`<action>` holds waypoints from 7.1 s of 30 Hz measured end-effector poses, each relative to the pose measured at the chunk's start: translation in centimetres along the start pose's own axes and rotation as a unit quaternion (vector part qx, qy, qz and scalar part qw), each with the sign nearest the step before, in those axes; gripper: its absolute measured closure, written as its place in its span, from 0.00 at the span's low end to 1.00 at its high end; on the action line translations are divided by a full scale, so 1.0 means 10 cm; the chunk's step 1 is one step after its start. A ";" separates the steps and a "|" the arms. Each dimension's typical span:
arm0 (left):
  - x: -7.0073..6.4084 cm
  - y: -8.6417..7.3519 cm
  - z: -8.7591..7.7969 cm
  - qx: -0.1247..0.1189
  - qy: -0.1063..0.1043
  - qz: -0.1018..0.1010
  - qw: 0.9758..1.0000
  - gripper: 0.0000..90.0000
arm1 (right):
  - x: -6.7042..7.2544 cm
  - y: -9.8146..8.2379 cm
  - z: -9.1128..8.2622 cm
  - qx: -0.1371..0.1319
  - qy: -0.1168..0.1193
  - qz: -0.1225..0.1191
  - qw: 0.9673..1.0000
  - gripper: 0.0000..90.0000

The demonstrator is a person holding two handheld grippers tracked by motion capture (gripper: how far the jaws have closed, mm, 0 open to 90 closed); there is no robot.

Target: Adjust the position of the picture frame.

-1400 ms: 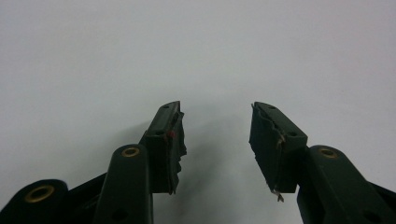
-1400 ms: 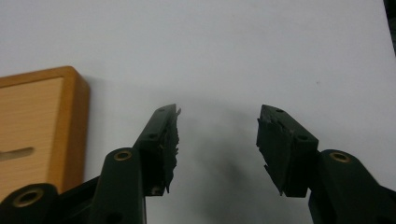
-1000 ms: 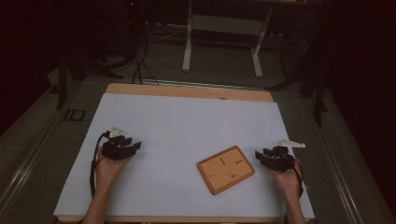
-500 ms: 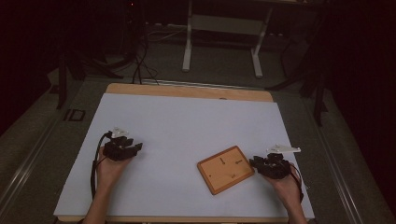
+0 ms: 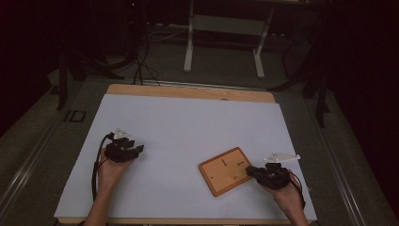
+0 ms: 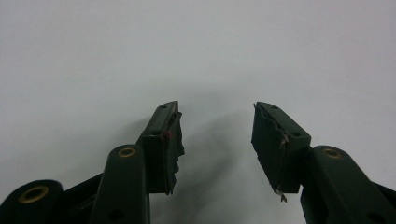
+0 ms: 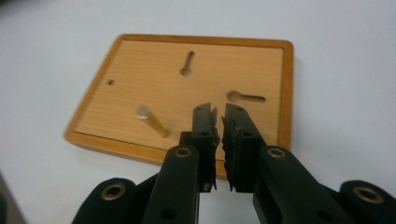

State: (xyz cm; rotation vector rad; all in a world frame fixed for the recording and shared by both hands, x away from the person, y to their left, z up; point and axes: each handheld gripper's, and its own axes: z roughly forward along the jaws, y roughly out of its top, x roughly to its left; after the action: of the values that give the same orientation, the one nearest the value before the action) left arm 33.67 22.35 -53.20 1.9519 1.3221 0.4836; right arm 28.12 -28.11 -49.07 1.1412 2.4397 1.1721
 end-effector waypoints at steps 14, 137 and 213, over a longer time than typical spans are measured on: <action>0.02 -0.01 0.02 0.006 0.003 -0.001 1.000 0.57 | 0.26 0.13 0.01 0.002 0.030 -0.022 0.999 0.82; -0.07 0.00 0.06 0.011 0.008 0.016 1.000 0.55 | 0.59 0.92 1.28 -0.001 0.064 -0.139 0.988 0.93; -1.33 -0.05 0.17 0.083 -0.275 0.255 0.923 1.00 | 0.30 0.95 1.57 0.034 0.056 0.008 0.998 0.64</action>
State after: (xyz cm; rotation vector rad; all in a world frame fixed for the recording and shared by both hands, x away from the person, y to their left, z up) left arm 29.07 9.73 -53.55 2.3465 0.5092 0.0356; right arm 38.84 -13.21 -52.15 1.1442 2.5769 1.1972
